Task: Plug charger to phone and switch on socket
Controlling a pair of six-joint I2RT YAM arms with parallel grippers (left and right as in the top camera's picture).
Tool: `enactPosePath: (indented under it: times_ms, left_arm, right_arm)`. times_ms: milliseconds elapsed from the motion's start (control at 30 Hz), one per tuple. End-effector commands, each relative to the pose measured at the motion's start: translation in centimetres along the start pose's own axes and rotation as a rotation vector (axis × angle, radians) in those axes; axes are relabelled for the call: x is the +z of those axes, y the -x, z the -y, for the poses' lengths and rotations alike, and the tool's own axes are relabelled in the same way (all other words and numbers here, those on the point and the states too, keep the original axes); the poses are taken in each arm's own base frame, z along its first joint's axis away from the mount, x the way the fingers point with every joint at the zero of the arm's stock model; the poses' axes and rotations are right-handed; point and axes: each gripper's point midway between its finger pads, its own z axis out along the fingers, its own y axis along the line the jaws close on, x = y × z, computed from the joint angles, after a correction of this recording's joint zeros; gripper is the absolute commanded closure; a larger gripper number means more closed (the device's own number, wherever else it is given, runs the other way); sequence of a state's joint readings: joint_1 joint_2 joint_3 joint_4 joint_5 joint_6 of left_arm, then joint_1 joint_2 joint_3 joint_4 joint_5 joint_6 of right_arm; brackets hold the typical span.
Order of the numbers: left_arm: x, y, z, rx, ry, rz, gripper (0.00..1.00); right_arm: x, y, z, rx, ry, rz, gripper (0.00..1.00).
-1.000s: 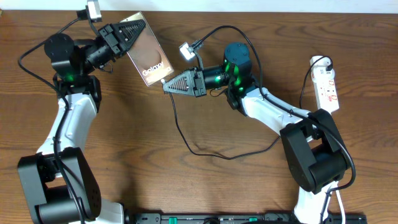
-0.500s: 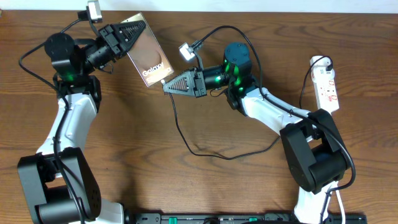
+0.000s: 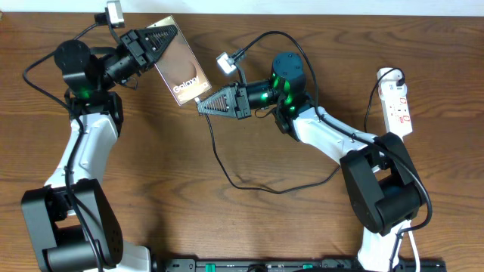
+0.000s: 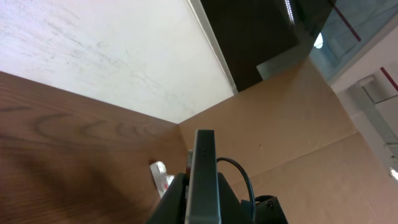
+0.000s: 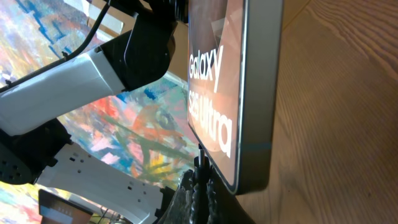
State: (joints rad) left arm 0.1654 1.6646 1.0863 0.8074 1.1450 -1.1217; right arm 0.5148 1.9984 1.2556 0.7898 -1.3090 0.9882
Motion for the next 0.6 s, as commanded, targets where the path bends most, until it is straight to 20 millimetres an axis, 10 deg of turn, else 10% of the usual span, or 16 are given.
enactPosePath:
  times_ms: [0, 200, 567]
  left_arm:
    - [-0.5, 1.4, 1.2, 0.04, -0.004, 0.042, 0.93]
    - [-2.8, 3.6, 0.6, -0.013, 0.022, 0.111, 0.93]
    - [-3.6, 4.2, 2.2, -0.019, -0.031, 0.118, 0.93]
  right_arm:
    - [0.3, 0.1, -0.2, -0.009, 0.006, -0.004, 0.99]
    - [-0.4, -0.4, 1.2, 0.017, -0.027, -0.011, 0.99]
    - [-4.4, -2.4, 9.4, 0.159, -0.363, 0.053, 0.99]
